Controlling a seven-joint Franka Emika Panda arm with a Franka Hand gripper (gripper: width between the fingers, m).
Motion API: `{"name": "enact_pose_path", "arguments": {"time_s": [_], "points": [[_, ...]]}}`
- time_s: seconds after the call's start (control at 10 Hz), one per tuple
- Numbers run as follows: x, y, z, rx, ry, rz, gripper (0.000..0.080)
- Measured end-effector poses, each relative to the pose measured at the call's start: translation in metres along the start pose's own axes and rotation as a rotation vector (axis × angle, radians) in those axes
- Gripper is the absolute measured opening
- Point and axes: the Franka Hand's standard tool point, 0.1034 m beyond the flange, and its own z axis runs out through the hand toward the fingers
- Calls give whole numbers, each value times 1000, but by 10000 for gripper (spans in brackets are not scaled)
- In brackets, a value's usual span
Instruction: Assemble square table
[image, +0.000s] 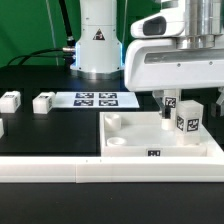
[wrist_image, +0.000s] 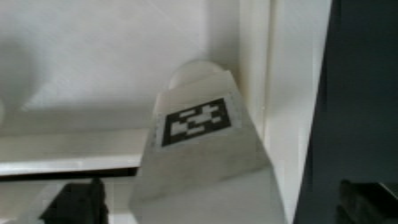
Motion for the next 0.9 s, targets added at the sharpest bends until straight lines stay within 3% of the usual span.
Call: {"name": "enact_pose_path", "arguments": {"time_s": [0.5,0.6,0.7,0.8,0.9], "points": [[3,5,-1,-7,19,-132,628],[3,5,-1,-7,19,-131,499],[3,5,-1,-7,19,-131,499],[3,5,-1,-7,19,-127,285],[3,6,-1,-7,19,-114,290]]}}
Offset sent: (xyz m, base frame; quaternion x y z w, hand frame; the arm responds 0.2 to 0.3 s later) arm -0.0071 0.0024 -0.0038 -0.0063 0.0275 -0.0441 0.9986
